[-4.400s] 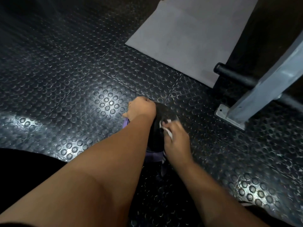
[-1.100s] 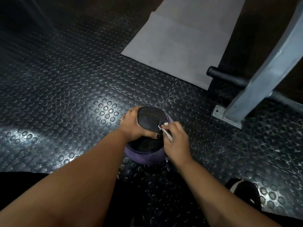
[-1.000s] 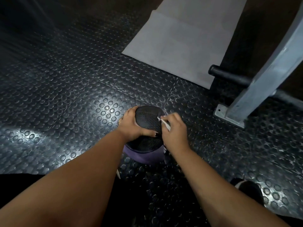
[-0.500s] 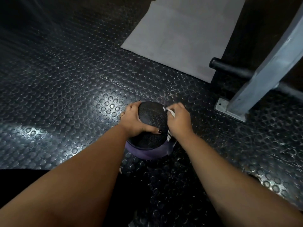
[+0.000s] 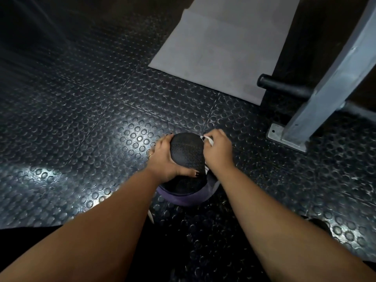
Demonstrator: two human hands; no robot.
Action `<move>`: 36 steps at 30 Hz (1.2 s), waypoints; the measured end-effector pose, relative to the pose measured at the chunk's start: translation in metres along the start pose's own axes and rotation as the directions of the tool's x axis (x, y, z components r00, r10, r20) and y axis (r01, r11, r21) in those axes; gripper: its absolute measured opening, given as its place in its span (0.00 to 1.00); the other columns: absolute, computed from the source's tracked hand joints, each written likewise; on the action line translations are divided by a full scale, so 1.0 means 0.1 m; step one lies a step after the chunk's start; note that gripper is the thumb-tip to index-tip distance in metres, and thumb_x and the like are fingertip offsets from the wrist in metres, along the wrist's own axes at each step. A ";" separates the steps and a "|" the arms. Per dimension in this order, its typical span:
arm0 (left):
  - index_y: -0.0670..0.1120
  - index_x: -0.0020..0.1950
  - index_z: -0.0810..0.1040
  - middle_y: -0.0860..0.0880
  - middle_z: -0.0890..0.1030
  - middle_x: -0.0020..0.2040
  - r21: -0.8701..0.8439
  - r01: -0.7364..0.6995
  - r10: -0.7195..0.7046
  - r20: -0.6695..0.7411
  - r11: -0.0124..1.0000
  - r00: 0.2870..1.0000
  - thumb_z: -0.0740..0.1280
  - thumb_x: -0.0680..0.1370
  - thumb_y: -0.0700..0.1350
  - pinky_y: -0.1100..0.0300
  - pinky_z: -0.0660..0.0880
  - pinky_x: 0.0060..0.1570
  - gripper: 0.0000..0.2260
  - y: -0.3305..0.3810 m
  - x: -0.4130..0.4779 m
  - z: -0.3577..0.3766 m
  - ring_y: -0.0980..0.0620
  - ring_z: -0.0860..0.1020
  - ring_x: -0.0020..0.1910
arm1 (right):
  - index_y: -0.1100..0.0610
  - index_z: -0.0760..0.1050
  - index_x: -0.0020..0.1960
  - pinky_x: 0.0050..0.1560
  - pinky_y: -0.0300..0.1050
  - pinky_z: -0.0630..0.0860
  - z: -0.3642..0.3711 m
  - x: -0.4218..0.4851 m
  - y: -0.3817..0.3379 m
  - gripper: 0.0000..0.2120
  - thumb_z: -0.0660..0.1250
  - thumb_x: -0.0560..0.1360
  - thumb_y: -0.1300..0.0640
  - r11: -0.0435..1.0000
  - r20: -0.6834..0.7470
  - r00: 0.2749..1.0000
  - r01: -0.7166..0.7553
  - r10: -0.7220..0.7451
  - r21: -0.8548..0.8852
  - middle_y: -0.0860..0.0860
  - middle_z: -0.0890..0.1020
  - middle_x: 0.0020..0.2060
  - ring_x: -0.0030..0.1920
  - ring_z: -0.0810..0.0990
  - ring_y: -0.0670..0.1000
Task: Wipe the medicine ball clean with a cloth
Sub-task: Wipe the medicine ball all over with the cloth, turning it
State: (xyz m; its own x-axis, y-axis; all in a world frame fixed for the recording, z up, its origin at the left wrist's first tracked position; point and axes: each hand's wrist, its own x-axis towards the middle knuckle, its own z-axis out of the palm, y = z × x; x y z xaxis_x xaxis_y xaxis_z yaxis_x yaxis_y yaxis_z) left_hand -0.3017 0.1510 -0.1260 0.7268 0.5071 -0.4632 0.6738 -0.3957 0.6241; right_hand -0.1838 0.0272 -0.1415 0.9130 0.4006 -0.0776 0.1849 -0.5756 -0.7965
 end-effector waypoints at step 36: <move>0.50 0.81 0.40 0.51 0.43 0.80 0.158 0.085 -0.086 0.000 0.984 0.996 0.80 0.43 0.67 0.41 0.49 0.77 0.77 -0.17 -0.50 0.20 0.40 0.47 0.80 | 0.53 0.79 0.49 0.52 0.39 0.74 -0.10 -1.16 0.17 0.13 0.68 0.70 0.68 0.961 0.072 0.978 0.175 -0.195 0.215 0.46 0.75 0.45 0.51 0.78 0.50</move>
State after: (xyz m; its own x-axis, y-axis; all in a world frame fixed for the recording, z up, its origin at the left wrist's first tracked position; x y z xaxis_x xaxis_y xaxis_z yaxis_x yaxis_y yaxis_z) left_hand -0.3466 0.1175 -0.1262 0.6663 0.5389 -0.5154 0.7455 -0.4669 0.4756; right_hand -0.2829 -0.0362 -0.1399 0.8307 0.5555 0.0360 0.2597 -0.3296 -0.9077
